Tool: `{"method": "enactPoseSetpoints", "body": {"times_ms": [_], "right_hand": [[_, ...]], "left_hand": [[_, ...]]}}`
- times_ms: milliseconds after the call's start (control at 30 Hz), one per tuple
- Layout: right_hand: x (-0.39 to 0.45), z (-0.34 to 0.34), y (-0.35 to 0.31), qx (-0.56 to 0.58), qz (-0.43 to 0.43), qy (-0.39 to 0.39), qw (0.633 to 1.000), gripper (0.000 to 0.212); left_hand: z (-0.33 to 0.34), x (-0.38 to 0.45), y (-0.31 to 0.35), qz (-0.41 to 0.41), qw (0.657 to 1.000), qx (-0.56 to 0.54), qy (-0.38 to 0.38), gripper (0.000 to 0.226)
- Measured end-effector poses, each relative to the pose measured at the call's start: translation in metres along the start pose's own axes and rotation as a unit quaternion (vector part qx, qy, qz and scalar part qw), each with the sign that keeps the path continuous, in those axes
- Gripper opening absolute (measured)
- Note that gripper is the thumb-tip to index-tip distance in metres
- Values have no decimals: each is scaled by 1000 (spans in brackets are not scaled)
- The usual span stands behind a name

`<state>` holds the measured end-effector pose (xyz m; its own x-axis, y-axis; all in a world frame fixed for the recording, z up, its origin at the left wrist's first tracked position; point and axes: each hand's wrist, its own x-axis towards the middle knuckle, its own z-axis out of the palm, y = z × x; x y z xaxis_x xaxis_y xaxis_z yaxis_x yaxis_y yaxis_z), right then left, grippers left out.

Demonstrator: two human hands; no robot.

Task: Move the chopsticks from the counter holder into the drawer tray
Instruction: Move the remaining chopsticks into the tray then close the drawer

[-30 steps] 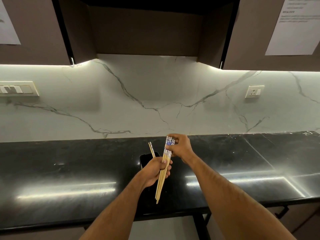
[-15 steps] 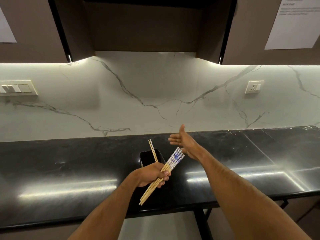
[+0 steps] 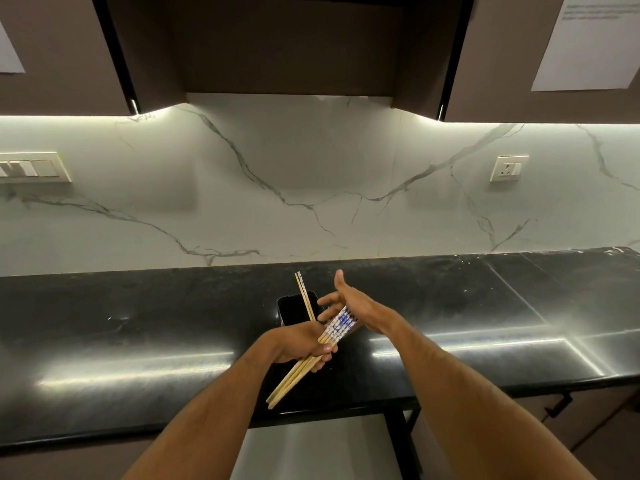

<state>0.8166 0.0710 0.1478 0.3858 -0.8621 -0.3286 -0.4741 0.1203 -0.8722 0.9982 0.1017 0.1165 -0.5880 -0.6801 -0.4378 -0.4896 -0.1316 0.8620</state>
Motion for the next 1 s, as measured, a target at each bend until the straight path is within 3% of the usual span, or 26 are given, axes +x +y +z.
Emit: {"method": "enactPoseSetpoints", "body": {"times_ms": [133,233,333,533,667,800,1000], "right_hand": [[-7,-6,-2,-180,-82,62,978,49],[-9,-1,-7,-399,-98,-29,911,44],[-5,17,-3,-511,-70,-67,854,8],[-3,22,18,-503,-62,-37,861,32],[-5,16,33,-515,-64,-31,854,20],[-7,14,41,-498,-63,-15,865,16],[-10,30,45,-458,-46,-64,885,11]], "left_hand": [[-3,2,-2,-11,989,121,85,11],[-3,8,3,-23,967,222,127,10],[1,12,10,-20,946,286,148,14],[9,10,6,-25,928,343,143,11],[1,3,1,-55,926,354,117,10],[0,0,-4,-55,911,385,137,13],[17,2,-12,-42,896,416,147,12]]}}
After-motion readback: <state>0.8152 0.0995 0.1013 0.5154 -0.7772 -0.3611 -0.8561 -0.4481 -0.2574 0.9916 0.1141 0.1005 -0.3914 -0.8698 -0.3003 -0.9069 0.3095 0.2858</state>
